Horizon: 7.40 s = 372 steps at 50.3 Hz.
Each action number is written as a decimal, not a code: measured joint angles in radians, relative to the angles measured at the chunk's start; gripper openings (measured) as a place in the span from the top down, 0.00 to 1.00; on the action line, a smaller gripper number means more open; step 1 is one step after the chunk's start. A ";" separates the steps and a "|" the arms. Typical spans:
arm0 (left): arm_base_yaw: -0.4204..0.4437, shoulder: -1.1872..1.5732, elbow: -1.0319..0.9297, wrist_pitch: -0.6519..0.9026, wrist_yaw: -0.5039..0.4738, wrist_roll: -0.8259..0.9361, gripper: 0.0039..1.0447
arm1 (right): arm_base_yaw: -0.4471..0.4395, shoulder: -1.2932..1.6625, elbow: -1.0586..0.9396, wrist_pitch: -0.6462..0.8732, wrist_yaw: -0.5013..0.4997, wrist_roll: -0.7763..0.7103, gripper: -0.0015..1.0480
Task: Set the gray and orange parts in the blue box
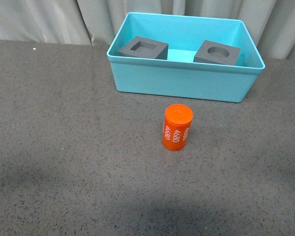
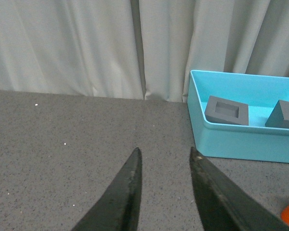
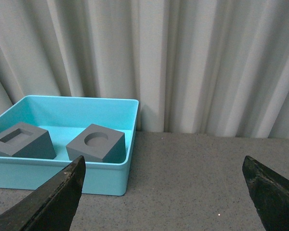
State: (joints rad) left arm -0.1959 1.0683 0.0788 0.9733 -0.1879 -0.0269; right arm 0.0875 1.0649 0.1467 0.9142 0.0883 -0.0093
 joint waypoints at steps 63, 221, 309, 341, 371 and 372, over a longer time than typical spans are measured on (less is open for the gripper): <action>0.193 -0.872 -0.061 -0.774 0.187 0.019 0.97 | 0.000 0.000 0.000 0.000 0.000 0.000 0.09; 0.193 -1.064 -0.060 -0.973 0.188 0.022 0.06 | 0.209 0.998 1.270 -0.888 -0.275 -0.096 0.57; 0.193 -1.064 -0.060 -0.973 0.188 0.022 0.06 | 0.185 0.950 1.067 -0.705 -0.224 -0.047 0.09; 0.193 -1.064 -0.060 -0.973 0.188 0.022 0.06 | 0.149 0.159 0.230 -0.408 0.173 -0.110 0.09; 0.193 -1.065 -0.060 -0.973 0.188 0.022 0.06 | -0.058 -0.125 -0.093 -0.040 -0.036 -0.090 0.26; 0.193 -1.065 -0.060 -0.973 0.188 0.022 0.06 | -0.067 -0.137 -0.096 -0.044 -0.058 -0.070 0.29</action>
State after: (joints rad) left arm -0.0025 0.0036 0.0185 0.0006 -0.0002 -0.0048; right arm 0.0208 0.9279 0.0509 0.8703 0.0299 -0.0795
